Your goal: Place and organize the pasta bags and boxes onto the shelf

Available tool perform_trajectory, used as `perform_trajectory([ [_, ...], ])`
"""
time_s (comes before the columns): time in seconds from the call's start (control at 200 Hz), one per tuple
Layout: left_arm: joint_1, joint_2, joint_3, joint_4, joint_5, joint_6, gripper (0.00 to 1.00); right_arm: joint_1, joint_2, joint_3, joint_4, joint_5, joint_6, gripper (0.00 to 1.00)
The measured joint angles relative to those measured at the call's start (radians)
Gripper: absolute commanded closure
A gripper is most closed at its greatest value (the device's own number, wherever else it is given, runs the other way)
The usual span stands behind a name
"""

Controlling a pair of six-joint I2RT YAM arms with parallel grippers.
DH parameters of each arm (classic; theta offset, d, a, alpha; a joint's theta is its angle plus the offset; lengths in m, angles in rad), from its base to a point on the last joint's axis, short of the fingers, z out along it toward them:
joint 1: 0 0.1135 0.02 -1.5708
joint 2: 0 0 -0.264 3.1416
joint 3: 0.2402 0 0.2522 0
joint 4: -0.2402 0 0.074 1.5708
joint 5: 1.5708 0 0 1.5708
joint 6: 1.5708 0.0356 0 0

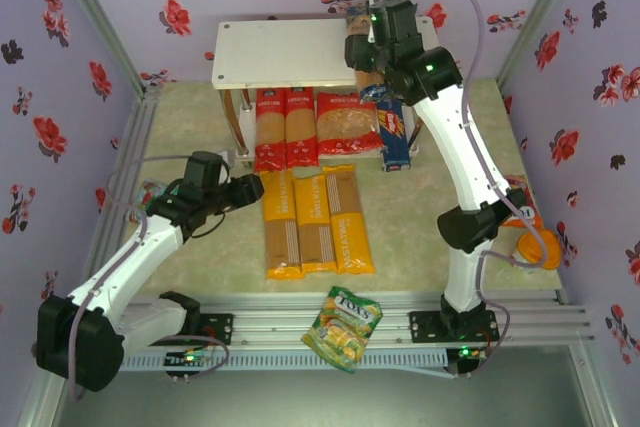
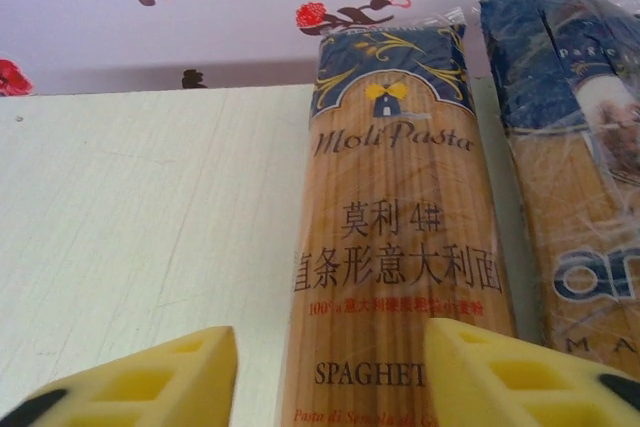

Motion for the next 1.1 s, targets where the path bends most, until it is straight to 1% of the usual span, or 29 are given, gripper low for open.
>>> perform_trajectory([
  [0.015,0.0,0.0,-0.004,0.0,0.0,0.002,0.4,0.0,-0.004,-0.005,0.007,-0.001,0.0,0.37],
  [0.03,0.0,0.0,-0.008,-0.001,0.0,0.003,0.35,0.0,-0.008,-0.01,0.014,-0.004,-0.003,0.36],
  [0.07,0.0,0.0,-0.017,-0.006,0.0,0.008,0.29,0.0,-0.021,-0.023,0.037,-0.013,-0.013,0.33],
  [0.19,-0.018,0.0,-0.042,-0.009,0.005,0.032,0.18,0.0,-0.087,-0.058,0.109,-0.057,-0.039,0.21],
  [0.225,-0.031,0.0,-0.049,-0.009,0.006,0.035,0.16,0.0,-0.11,-0.061,0.124,-0.08,-0.049,0.19],
  [0.35,-0.095,-0.005,-0.088,-0.002,0.007,0.033,0.18,0.003,-0.204,-0.063,0.138,-0.183,-0.072,0.19],
  [0.415,-0.124,-0.005,-0.109,0.0,0.006,0.03,0.18,0.024,-0.275,-0.108,0.138,-0.222,-0.084,0.17],
  [0.465,-0.138,-0.002,-0.124,0.003,0.005,0.025,0.17,0.064,-0.347,-0.19,0.141,-0.228,-0.099,0.15],
  [0.55,-0.16,0.024,-0.139,0.005,-0.005,0.014,0.17,0.178,-0.468,-0.371,0.134,-0.247,-0.124,0.14],
  [0.615,-0.18,0.077,-0.139,0.012,-0.011,0.009,0.17,0.251,-0.528,-0.501,0.132,-0.281,-0.123,0.14],
  [0.67,-0.199,0.13,-0.137,0.015,-0.013,0.005,0.16,0.283,-0.567,-0.619,0.134,-0.307,-0.108,0.13],
  [0.795,-0.245,0.272,-0.115,0.017,-0.021,-0.003,0.15,0.305,-0.605,-0.873,0.139,-0.348,-0.045,0.13],
  [0.905,-0.266,0.354,-0.084,0.014,-0.034,-0.013,0.14,0.306,-0.609,-1.038,0.16,-0.385,0.029,0.13],
  [1.0,-0.274,0.387,-0.048,-0.014,-0.047,-0.029,0.14,0.306,-0.614,-1.119,0.178,-0.412,0.078,0.13],
  [1.1,-0.28,0.42,-0.012,-0.05,-0.057,-0.035,0.14,0.306,-0.62,-1.145,0.201,-0.426,0.107,0.13],
])
